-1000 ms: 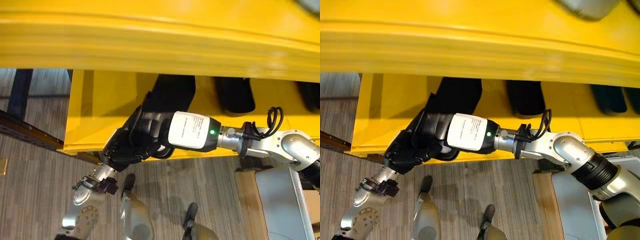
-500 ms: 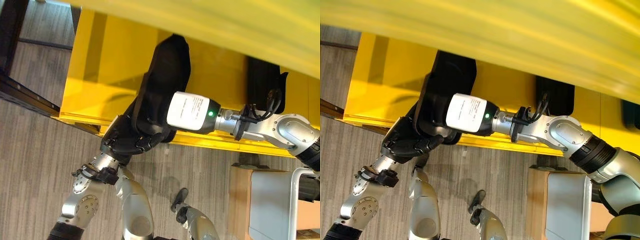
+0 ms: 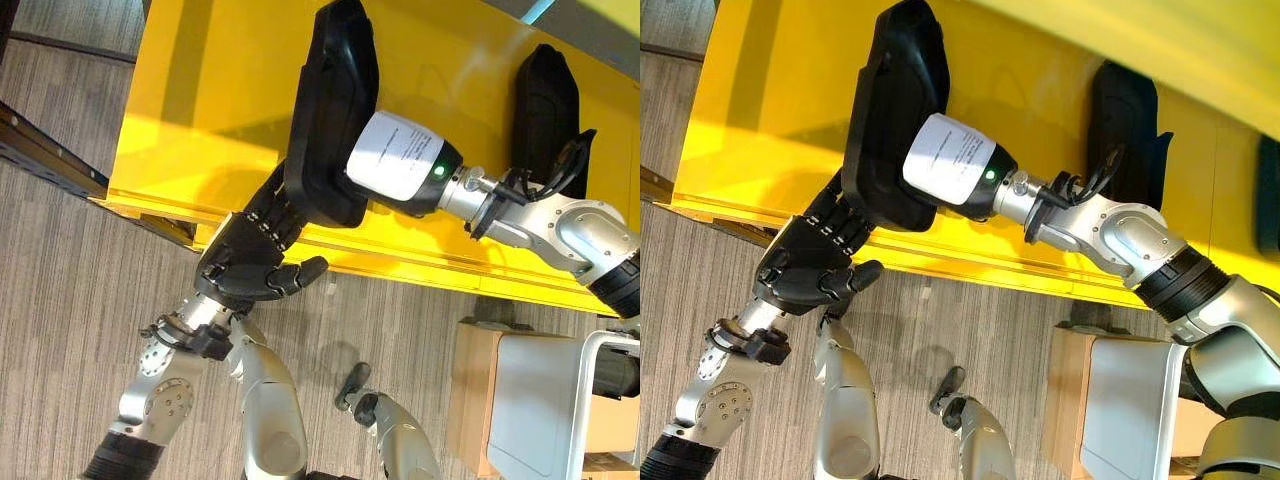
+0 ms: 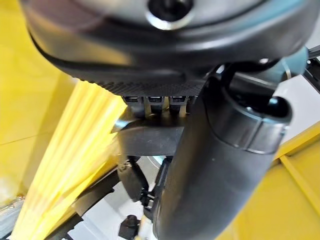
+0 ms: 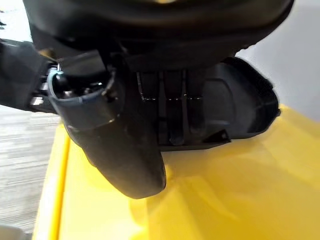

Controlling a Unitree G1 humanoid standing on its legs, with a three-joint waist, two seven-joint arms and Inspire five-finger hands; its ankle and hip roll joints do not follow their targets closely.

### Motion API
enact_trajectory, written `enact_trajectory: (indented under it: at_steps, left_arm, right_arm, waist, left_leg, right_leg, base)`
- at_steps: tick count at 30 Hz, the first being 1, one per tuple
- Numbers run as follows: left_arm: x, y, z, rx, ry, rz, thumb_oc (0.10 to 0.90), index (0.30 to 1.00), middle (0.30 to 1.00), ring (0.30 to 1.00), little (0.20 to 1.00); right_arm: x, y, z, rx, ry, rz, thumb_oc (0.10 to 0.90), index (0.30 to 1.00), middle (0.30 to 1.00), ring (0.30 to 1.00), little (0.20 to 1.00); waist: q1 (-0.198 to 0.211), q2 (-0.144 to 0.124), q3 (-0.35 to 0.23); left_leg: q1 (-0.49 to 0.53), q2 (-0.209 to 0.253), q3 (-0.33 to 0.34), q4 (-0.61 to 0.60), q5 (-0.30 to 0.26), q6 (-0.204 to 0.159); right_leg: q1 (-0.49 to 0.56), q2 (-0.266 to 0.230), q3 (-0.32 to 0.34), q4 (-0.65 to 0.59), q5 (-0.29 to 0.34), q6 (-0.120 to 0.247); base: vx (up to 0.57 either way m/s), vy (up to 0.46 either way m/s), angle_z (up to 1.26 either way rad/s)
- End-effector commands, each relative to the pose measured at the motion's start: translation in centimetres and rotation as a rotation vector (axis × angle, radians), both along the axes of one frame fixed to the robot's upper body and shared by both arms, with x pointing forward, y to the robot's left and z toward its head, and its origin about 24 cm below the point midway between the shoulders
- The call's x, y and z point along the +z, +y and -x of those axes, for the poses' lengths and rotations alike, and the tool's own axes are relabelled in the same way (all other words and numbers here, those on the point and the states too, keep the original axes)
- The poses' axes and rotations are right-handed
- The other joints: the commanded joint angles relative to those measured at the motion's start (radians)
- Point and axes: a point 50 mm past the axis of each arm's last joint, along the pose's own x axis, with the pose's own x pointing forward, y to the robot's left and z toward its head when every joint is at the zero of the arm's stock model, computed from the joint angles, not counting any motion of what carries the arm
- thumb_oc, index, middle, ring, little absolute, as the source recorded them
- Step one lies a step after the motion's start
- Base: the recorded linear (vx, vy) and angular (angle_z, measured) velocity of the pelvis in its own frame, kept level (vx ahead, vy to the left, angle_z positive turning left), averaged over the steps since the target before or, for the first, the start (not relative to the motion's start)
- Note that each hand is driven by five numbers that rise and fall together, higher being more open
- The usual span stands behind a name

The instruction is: Move parts from the plastic box to the shelf.

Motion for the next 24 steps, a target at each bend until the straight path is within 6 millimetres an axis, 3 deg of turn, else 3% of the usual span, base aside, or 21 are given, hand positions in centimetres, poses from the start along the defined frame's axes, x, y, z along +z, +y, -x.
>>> enact_trajectory:
  at_steps: [1,10,15,24]
  left_arm:
    - [2.0,-2.5,1.6,-0.209,-0.133,-0.028,0.900,1.000,1.000,1.000,1.000]
    - [2.0,-2.0,1.7,-0.197,-0.129,-0.034,0.900,1.000,1.000,1.000,1.000]
    - [1.5,-1.7,1.8,-0.193,-0.112,-0.053,0.900,1.000,1.000,1.000,1.000]
    - [1.2,-1.4,1.9,-0.183,-0.095,-0.058,0.900,1.000,1.000,1.000,1.000]
  right_arm:
    - [9.7,-1.5,1.0,-0.040,-0.310,-0.198,0.400,0.300,0.300,0.300,0.300]
    - [11.8,-3.0,1.3,-0.145,-0.353,-0.189,0.400,0.300,0.300,0.300,0.300]
    - [13.0,-5.8,1.0,-0.243,-0.402,-0.240,0.400,0.300,0.300,0.300,0.300]
    - [14.1,-7.6,0.9,-0.352,-0.429,-0.160,0.400,0.300,0.300,0.300,0.300]
  waist:
    - [-0.003,-0.017,-0.009]
    - [-0.008,-0.034,-0.010]
    - [-0.010,-0.049,-0.021]
    - [-0.009,-0.055,-0.032]
  left_leg:
    - [-0.014,0.022,0.052,0.011,-0.011,0.027]
    - [-0.031,0.035,0.045,0.024,-0.008,0.024]
    - [-0.032,0.046,0.041,0.030,-0.008,0.021]
    - [-0.031,0.054,0.036,0.045,-0.010,0.018]
  right_leg:
    - [0.019,0.079,0.065,-0.033,0.015,-0.083]
    - [-0.001,0.089,0.065,0.008,0.001,-0.087]
    - [0.001,0.095,0.065,0.022,-0.007,-0.088]
    - [0.001,0.098,0.064,0.056,-0.024,-0.093]
  base:
    - [-0.01,-0.031,0.04]
    - [0.00,-0.017,0.01]
    - [0.01,-0.044,-0.02]
    - [0.02,-0.020,0.00]
